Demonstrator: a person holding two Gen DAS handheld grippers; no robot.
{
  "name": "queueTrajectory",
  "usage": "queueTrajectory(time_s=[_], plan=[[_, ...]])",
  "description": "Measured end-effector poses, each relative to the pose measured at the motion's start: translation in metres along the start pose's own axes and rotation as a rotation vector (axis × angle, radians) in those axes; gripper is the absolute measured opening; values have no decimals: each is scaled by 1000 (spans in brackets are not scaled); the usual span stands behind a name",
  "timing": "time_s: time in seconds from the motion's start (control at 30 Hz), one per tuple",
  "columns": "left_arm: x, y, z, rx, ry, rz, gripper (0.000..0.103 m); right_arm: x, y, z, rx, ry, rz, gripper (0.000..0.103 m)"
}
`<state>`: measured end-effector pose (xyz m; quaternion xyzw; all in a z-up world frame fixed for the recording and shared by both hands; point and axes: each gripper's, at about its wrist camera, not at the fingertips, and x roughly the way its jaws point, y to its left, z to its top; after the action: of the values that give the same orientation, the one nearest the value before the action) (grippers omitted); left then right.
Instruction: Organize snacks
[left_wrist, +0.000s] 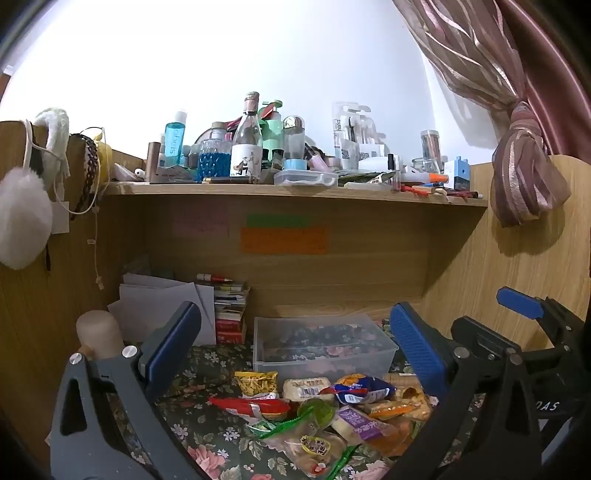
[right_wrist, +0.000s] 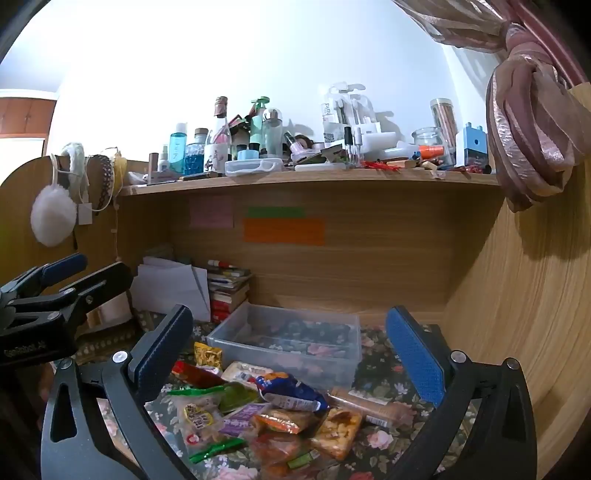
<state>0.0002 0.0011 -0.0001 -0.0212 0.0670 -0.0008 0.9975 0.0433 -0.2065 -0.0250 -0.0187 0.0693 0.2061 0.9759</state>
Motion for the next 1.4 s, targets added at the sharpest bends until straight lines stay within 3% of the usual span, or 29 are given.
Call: queueTrajectory(time_s=[1.4], plan=[[9,-2,-11,-11,15,1,103,3,1,-1,17,7,-26,103]])
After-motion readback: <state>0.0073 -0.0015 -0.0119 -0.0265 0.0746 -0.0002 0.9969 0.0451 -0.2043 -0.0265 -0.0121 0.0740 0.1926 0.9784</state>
